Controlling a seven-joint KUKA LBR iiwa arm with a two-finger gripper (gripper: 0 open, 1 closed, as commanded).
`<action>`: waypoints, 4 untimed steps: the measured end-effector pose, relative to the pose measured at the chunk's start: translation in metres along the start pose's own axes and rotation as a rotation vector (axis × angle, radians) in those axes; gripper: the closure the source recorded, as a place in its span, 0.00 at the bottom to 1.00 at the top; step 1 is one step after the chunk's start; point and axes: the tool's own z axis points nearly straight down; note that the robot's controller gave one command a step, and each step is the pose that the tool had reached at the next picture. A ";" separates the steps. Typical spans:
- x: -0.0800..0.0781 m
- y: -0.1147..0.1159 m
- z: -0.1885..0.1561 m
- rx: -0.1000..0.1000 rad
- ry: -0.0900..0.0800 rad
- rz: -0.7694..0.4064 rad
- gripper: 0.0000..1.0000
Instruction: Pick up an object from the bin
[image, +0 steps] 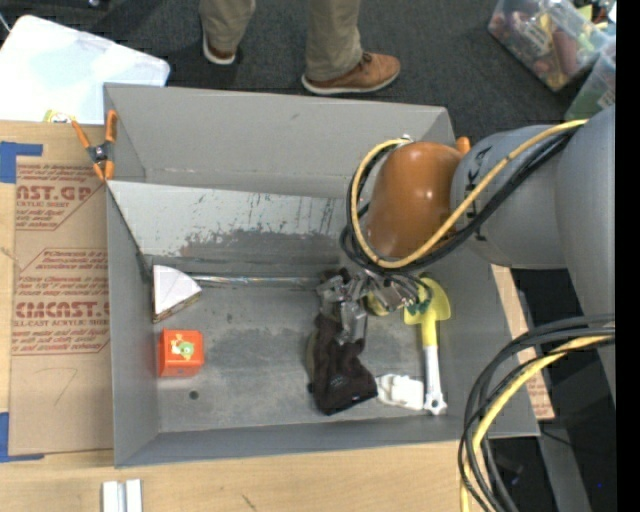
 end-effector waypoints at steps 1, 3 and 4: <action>0.000 0.000 0.000 0.000 0.000 0.000 1.00; 0.000 0.000 0.000 0.000 0.000 0.000 1.00; 0.000 0.000 0.000 0.000 0.000 0.000 1.00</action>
Offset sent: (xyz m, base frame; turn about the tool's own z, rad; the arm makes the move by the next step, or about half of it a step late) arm 0.0000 0.0000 0.0000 0.0000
